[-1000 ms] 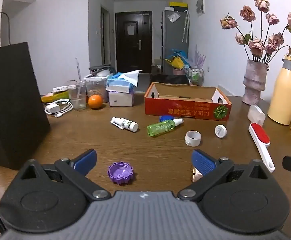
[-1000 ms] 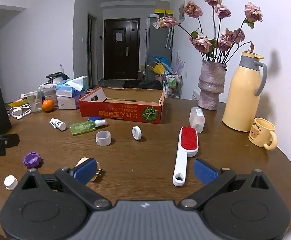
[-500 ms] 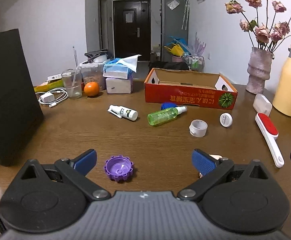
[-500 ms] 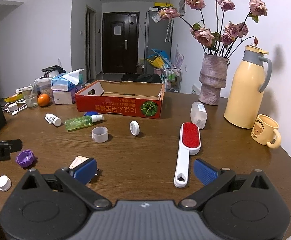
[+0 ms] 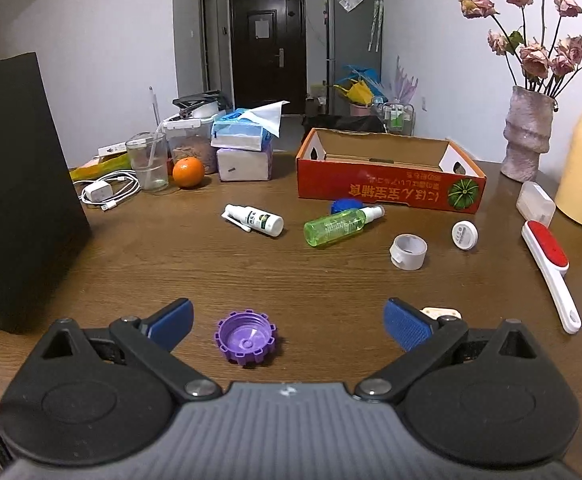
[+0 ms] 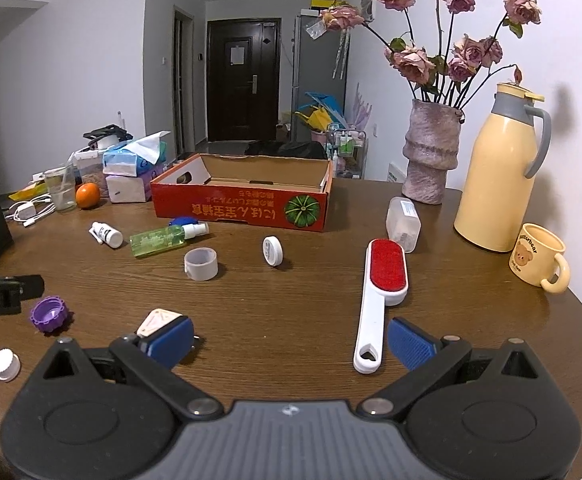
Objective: Organize rigid objects
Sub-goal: 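Move left tool toward the white bottle cap while right tool approaches the white plug adapter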
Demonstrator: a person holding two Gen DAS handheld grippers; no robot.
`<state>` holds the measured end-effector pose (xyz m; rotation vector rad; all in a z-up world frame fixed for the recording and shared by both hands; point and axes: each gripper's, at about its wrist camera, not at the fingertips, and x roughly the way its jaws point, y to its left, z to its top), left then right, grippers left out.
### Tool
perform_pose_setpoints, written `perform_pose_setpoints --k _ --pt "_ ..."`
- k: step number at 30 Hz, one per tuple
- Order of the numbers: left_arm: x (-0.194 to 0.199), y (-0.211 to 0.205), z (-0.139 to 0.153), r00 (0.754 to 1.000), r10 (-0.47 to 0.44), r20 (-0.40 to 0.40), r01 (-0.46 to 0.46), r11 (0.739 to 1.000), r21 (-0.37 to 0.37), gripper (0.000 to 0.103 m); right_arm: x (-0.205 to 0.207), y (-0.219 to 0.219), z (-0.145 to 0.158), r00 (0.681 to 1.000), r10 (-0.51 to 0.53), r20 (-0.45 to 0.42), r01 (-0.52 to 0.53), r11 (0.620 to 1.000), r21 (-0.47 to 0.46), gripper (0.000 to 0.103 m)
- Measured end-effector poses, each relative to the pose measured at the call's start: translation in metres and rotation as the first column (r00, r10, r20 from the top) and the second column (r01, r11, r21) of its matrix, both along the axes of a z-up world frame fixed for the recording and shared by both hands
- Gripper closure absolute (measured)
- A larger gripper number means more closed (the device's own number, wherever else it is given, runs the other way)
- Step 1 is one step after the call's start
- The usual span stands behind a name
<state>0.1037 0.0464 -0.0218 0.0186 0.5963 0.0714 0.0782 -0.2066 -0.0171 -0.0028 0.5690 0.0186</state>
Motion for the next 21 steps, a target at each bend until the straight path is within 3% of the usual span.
perform_pose_setpoints --k 21 --pt "-0.0072 0.0082 -0.0089 0.999 0.006 -0.036 -0.007 1.000 -0.019 0.000 -0.0035 0.0077 -0.0003 1.000 0.017 -0.001 -0.017 1.000 -0.006 0.000"
